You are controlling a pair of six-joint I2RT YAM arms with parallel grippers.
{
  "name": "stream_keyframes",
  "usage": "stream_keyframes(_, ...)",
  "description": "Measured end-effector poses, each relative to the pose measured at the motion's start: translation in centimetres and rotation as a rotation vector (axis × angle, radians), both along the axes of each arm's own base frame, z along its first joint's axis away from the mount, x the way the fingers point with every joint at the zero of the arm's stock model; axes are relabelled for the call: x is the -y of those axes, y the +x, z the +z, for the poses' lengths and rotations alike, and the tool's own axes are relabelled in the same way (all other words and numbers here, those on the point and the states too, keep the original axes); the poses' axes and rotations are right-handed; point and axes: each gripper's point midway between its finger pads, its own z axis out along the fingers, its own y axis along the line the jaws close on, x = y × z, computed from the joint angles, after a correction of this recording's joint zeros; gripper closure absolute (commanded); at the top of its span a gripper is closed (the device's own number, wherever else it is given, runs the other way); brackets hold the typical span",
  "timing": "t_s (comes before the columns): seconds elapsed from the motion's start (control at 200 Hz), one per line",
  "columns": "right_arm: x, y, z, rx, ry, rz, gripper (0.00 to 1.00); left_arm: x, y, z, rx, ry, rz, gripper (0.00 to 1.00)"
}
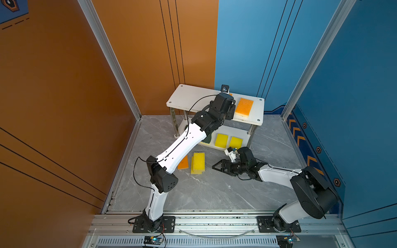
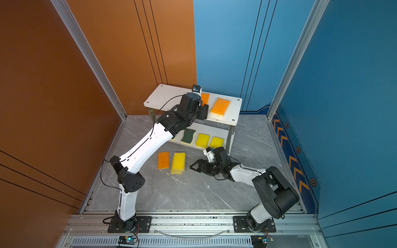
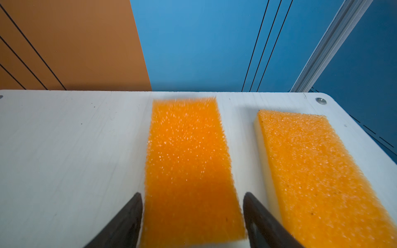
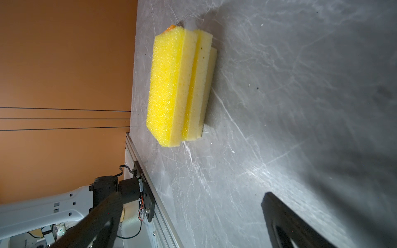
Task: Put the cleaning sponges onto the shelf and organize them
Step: 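Set the orange sponge down on the top shelf and open the left gripper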
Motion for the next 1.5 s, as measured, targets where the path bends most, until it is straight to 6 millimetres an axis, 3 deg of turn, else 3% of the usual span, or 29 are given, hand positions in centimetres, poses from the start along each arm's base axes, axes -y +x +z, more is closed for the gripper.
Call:
stream_keyframes(0.411, 0.11, 0.04, -0.08, -0.002, -0.001, -0.003, 0.00, 0.18, 0.18, -0.53, -0.008, 0.005, 0.001, 0.22)
stream_keyframes(0.666, 0.19, 0.10, -0.10, -0.002, -0.001, -0.006, 0.00, 0.19, 0.18, -0.53, -0.008, 0.004, 0.001, 0.32)
stream_keyframes(1.502, 0.19, 0.10, -0.10, -0.002, -0.001, -0.006, 0.00, 0.09, -0.37, -0.59, -0.014, -0.001, -0.019, 0.36)
